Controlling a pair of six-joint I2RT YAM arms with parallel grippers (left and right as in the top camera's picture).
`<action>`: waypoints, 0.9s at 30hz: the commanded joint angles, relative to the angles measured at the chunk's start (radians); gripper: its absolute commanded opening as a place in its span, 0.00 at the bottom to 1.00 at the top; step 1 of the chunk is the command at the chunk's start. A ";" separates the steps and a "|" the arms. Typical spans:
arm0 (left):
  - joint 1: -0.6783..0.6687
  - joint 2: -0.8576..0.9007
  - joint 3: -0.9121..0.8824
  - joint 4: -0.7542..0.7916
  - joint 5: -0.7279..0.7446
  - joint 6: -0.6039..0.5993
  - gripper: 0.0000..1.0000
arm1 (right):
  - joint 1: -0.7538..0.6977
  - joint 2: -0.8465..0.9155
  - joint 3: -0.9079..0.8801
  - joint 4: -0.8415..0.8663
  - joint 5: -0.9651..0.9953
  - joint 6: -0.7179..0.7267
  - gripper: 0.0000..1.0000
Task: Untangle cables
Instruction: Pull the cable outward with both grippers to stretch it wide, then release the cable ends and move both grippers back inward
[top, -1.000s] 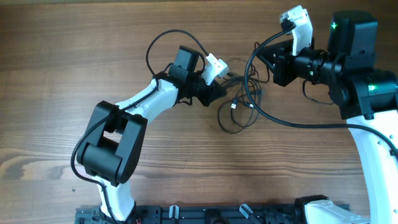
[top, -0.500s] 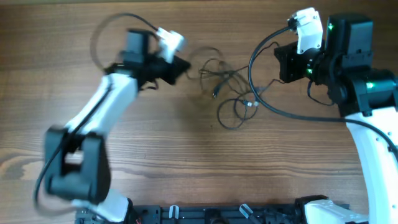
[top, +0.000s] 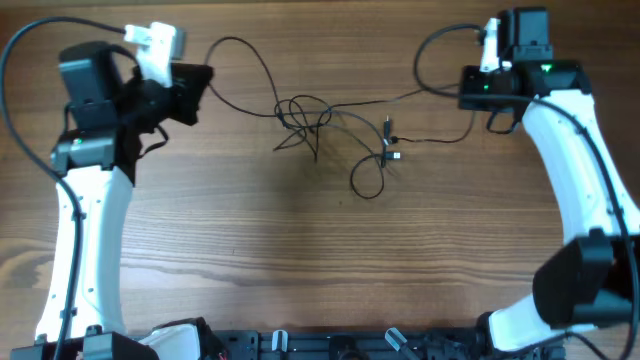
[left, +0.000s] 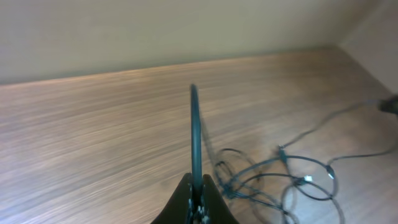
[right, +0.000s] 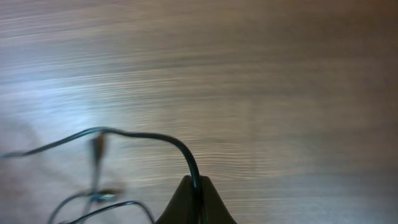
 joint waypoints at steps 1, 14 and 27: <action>0.111 -0.003 0.009 0.005 -0.002 -0.002 0.04 | -0.118 0.035 -0.006 0.001 0.054 0.061 0.04; 0.412 -0.003 0.009 0.002 -0.002 -0.018 0.04 | -0.411 0.035 -0.007 -0.010 0.099 0.120 0.04; 0.445 -0.003 0.008 -0.018 0.071 -0.055 0.04 | -0.435 0.035 -0.007 -0.010 0.041 0.138 0.04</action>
